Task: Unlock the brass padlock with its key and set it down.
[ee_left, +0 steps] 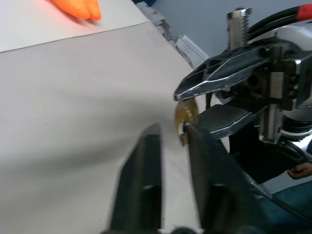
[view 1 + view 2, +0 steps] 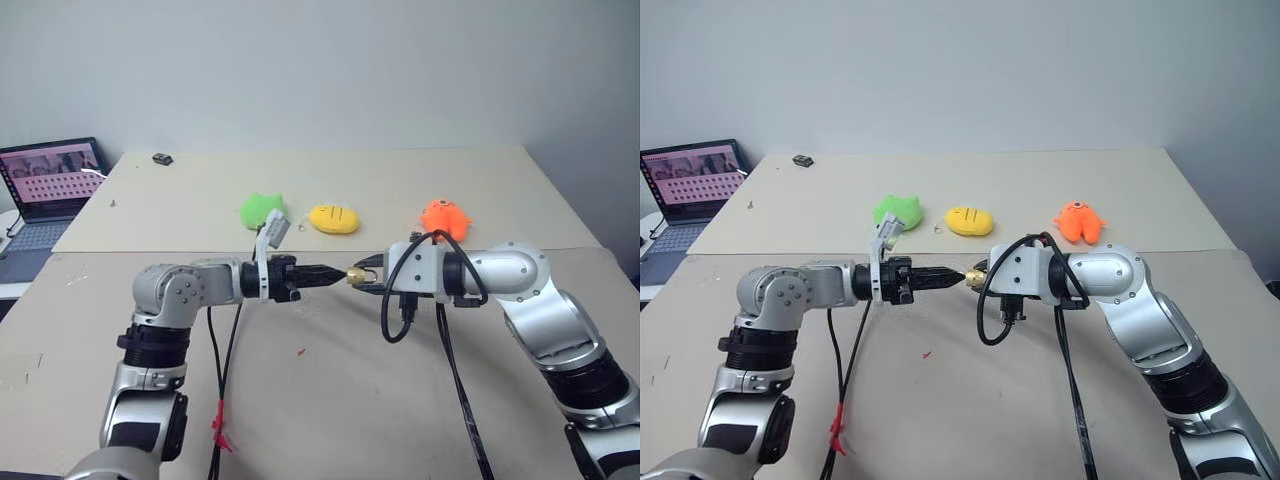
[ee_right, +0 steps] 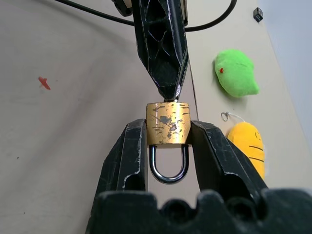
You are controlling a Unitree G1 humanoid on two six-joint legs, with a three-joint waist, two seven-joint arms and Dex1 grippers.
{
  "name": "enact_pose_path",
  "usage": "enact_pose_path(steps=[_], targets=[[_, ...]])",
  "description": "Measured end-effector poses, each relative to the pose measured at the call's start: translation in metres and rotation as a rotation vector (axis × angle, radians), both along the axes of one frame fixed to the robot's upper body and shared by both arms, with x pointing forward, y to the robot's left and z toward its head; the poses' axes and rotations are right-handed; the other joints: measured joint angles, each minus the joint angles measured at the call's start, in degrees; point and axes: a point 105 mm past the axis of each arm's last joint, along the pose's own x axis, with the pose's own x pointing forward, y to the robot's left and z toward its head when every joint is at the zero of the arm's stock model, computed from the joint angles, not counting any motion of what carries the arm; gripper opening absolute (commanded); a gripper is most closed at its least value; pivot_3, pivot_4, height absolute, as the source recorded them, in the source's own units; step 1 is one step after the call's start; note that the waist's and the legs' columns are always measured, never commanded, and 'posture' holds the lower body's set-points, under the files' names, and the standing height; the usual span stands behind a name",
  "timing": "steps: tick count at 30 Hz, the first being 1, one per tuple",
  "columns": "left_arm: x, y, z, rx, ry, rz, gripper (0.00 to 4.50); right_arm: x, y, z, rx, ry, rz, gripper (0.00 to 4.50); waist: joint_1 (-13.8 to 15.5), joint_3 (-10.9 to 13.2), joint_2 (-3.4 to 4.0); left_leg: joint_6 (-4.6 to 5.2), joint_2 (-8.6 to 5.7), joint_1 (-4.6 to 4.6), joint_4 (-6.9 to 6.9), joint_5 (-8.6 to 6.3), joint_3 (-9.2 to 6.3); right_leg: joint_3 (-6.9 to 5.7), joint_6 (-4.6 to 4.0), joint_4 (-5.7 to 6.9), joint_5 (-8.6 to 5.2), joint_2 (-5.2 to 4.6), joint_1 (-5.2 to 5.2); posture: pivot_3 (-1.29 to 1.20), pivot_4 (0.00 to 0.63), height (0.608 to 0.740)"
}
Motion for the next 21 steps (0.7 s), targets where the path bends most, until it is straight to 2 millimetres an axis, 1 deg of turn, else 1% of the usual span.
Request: enact_pose_path(steps=[7, 12, 17, 21], targets=[[0.000, 0.000, 0.000, -0.001, 0.001, -0.001, 0.04, 0.000, 0.000, 0.000, 0.000, 0.003, -0.001, 0.90, -0.1, 0.1, -0.09, 0.00, 0.01, 0.00, -0.01, 0.00, 0.00, -0.01, 0.00, 0.01, 0.00, 0.01, -0.01, 0.00, 0.150, 0.650], [0.000, 0.001, -0.002, 0.048, -0.071, -0.016, 0.04, 0.000, 0.000, -0.001, -0.001, 0.006, 0.000, 0.90, 0.0, 0.1, -0.08, -0.01, 0.00, 0.00, -0.01, 0.00, 0.00, 0.00, 0.00, 0.00, 0.00, 0.00, -0.01, 0.00, 0.150, 0.650], [0.006, -0.006, -0.003, 0.127, -0.302, -0.040, 0.04, 0.003, -0.004, -0.003, -0.003, 0.027, -0.033, 0.90, 0.2, 0.1, -0.07, -0.01, -0.01, -0.02, -0.01, 0.00, 0.01, 0.00, -0.03, -0.06, -0.01, 0.00, -0.01, 0.00, 0.150, 0.650], [0.008, -0.009, -0.002, 0.145, -0.473, -0.052, 0.04, 0.005, -0.006, -0.002, -0.003, 0.022, -0.051, 0.90, 0.1, 0.0, -0.05, 0.03, 0.00, -0.03, -0.02, -0.02, 0.03, 0.02, -0.05, -0.27, -0.01, 0.00, 0.00, 0.00, 0.150, 0.650]])
